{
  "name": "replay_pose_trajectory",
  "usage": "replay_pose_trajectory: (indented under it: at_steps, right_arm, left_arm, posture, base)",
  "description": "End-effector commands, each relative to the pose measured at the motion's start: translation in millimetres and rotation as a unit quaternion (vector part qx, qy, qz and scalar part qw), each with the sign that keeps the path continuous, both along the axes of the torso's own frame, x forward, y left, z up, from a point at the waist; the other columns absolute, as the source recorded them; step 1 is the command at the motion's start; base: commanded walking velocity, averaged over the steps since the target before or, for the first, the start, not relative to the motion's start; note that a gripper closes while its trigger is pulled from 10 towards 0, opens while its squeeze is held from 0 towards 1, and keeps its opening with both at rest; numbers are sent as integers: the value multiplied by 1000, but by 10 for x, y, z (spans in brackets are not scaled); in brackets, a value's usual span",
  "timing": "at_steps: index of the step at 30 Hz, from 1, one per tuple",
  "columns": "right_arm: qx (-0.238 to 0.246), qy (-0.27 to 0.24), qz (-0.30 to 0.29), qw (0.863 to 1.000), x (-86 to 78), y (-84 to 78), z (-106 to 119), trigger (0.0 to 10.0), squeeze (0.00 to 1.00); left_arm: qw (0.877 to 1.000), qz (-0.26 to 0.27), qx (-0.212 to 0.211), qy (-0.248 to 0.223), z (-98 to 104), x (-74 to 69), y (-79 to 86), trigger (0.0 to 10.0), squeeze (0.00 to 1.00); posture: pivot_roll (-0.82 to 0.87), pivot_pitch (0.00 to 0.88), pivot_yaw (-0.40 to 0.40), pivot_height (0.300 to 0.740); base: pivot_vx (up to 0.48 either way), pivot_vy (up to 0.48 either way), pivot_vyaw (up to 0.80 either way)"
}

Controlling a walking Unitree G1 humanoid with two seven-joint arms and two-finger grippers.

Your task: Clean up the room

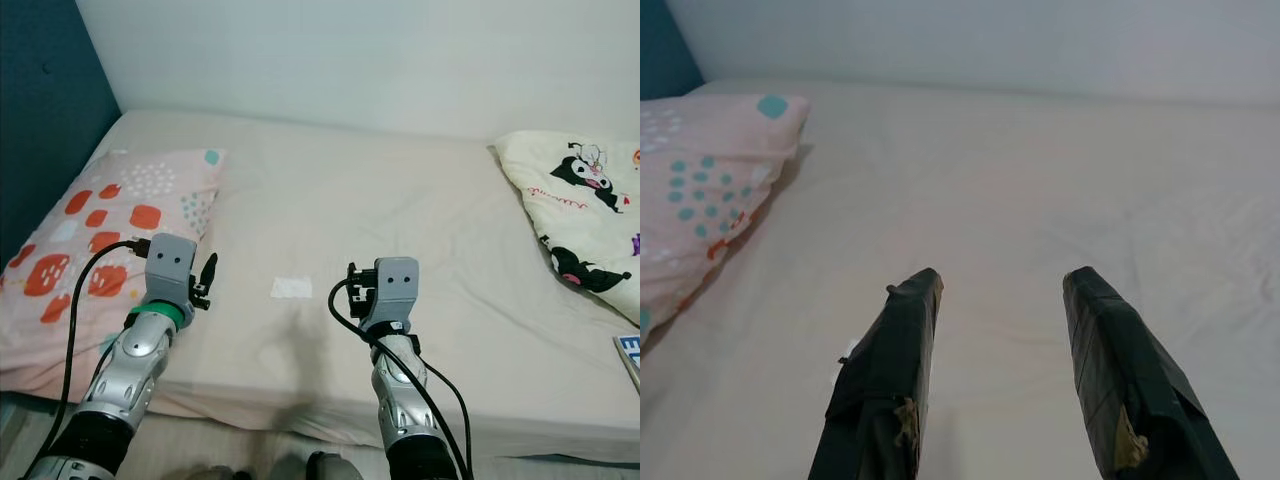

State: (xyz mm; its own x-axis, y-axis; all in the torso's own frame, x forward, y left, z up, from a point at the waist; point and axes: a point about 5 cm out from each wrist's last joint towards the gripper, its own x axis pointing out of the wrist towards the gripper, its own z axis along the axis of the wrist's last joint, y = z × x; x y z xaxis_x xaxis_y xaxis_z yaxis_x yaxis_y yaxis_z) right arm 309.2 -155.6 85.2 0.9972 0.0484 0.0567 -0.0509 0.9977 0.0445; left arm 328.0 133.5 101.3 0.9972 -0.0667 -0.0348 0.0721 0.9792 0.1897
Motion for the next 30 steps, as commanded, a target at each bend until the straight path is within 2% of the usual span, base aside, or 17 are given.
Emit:
replay_pose_trajectory:
  at_steps: [1, 9, 20, 30]
  right_arm:
    - [6, 13, -5, 1000, -22, -29, -62, 10000, 0]
    - [5, 13, -5, 1000, -22, -35, -60, 10000, 0]
    - [6, 12, -7, 1000, -34, -36, -61, 10000, 0]
    - [9, 16, -12, 1000, -64, -25, -86, 10000, 0]
  left_arm:
    - [1000, -4, 7, 18, -85, -31, -12, 10000, 0]
    - [1000, -9, 6, 19, -93, -32, -37, 10000, 0]
    - [1000, -10, 6, 21, -95, -29, -57, 10000, 0]
    - [1000, -21, 4, 20, -59, 14, -158, 10000, 0]
  posture:
    - [-28, 83, 38, 641]
    - [-29, 84, 37, 606]
    - [-30, 96, 41, 581]
    - [-30, 113, 50, 546]
  base:
    - [0, 0, 0]
    - [0, 0, 0]
    - [0, 0, 0]
    - [0, 0, 0]
